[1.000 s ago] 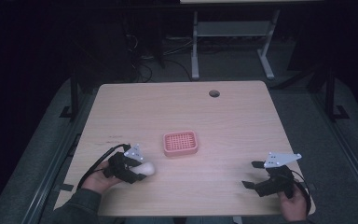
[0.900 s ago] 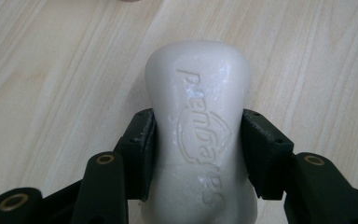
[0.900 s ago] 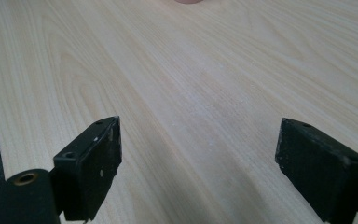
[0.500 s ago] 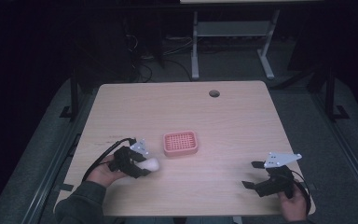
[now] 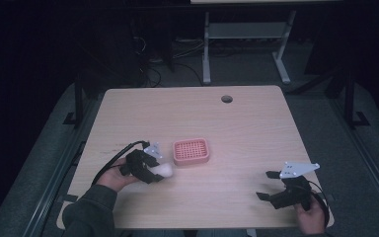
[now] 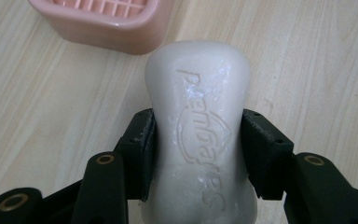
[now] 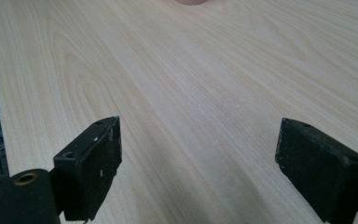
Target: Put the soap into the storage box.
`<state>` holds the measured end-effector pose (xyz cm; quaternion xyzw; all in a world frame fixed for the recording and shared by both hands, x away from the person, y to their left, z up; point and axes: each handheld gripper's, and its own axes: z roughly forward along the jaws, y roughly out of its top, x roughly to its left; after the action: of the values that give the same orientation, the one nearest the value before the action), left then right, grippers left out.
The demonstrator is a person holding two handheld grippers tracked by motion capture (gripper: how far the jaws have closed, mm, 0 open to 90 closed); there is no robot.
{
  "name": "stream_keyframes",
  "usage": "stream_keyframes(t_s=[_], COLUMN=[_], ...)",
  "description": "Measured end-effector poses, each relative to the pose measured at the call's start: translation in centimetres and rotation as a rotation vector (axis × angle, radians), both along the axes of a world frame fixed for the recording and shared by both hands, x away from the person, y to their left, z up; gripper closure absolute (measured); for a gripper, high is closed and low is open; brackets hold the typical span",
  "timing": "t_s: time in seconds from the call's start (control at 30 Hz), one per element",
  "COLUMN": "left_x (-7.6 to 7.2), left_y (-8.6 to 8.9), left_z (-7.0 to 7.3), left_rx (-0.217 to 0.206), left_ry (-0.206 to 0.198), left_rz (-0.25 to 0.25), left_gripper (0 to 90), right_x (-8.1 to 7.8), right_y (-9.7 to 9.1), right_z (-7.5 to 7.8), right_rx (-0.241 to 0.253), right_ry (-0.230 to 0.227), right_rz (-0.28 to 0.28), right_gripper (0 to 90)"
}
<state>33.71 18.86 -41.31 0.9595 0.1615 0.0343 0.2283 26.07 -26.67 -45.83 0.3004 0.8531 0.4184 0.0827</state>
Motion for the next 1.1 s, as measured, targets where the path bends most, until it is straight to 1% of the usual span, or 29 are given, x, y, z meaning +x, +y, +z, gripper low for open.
stream_keyframes(t_s=[0.2, 0.47, 0.5, 0.67, 0.7, 0.77, 0.87, 1.0, 1.1], left_x=[0.4, 1.2, 1.3, 1.8, 1.9, 2.1, 2.5, 2.8, 3.1], left_y=[-0.4, -1.3, -1.4, -1.8, -1.9, -2.0, -2.2, -2.6, -2.8], left_z=[0.3, 0.7, 0.7, 1.0, 1.0, 1.1, 1.2, 1.5, 1.7], left_rx=[-0.005, 0.000, -0.005, 0.003, 0.004, -0.002, 0.007, 0.010, 0.004], left_ry=[0.004, -0.001, 0.002, 0.001, -0.006, 0.003, 0.000, -0.004, -0.002], left_rz=[-0.003, -0.017, -0.014, -0.018, -0.022, -0.016, -0.021, -0.027, -0.028], left_gripper=[49.0, 49.1, 49.1, 49.1, 49.0, 49.1, 49.1, 49.1, 49.1], right_x=[0.0, 0.0, 0.0, 0.0, -0.1, 0.0, 0.0, 0.0, 0.0], right_y=[0.0, 0.0, 0.0, -0.1, -0.2, -0.2, -0.1, -0.1, -0.2], right_z=[0.0, 0.0, 0.0, 0.0, 0.0, 0.0, 0.0, 0.0, 0.1], right_rx=[0.004, 0.005, 0.007, 0.010, 0.011, 0.013, 0.011, 0.013, 0.014], right_ry=[0.000, -0.001, -0.002, -0.001, 0.000, 0.001, -0.001, -0.005, -0.003], right_rz=[0.002, 0.006, 0.005, 0.003, 0.001, 0.001, 0.004, 0.006, 0.003], right_gripper=[14.2, 14.2, 14.2, 14.2, 14.1, 14.1, 14.1, 14.1, 14.2])
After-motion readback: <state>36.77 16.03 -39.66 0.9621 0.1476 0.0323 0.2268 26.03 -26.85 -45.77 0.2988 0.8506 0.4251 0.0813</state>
